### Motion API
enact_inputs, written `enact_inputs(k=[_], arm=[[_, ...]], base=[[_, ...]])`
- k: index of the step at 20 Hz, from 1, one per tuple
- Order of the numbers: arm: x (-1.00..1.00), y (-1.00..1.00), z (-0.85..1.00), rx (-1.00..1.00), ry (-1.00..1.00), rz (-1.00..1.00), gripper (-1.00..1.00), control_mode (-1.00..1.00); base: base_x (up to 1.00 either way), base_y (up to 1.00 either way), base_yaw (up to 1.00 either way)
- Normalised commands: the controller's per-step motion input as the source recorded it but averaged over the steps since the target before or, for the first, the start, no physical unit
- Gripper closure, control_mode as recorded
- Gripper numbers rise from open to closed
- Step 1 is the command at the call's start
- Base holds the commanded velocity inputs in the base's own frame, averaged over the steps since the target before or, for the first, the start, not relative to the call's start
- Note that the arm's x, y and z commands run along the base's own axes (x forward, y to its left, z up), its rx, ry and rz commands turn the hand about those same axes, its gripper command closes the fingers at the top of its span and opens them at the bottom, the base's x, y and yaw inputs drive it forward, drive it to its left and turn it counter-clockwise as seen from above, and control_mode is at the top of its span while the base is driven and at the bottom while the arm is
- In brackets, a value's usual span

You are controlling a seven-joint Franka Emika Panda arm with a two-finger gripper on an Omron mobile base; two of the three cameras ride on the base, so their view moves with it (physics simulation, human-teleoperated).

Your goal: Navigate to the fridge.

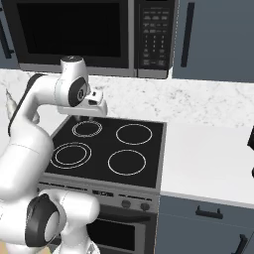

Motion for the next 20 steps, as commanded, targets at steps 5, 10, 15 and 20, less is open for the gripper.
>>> enact_inputs(k=[5, 10, 15, 20], arm=[[-0.57, 0.0, 0.0, 0.0, 0.0, 0.0, -1.0, -1.0], [-1.0, -0.05, 0.0, 0.0, -0.05, -0.04, -1.0, -1.0], [-0.92, -0.01, 0.16, 0.0, -0.37, 0.0, -1.0, -1.0], [-0.57, -0.03, 0.26, 0.0, -0.49, 0.0, -1.0, -1.0]], base=[[0.0, 0.0, 0.0], [0.0, 0.0, 0.0], [0.0, 0.0, 0.0], [0.0, 0.0, 0.0]])
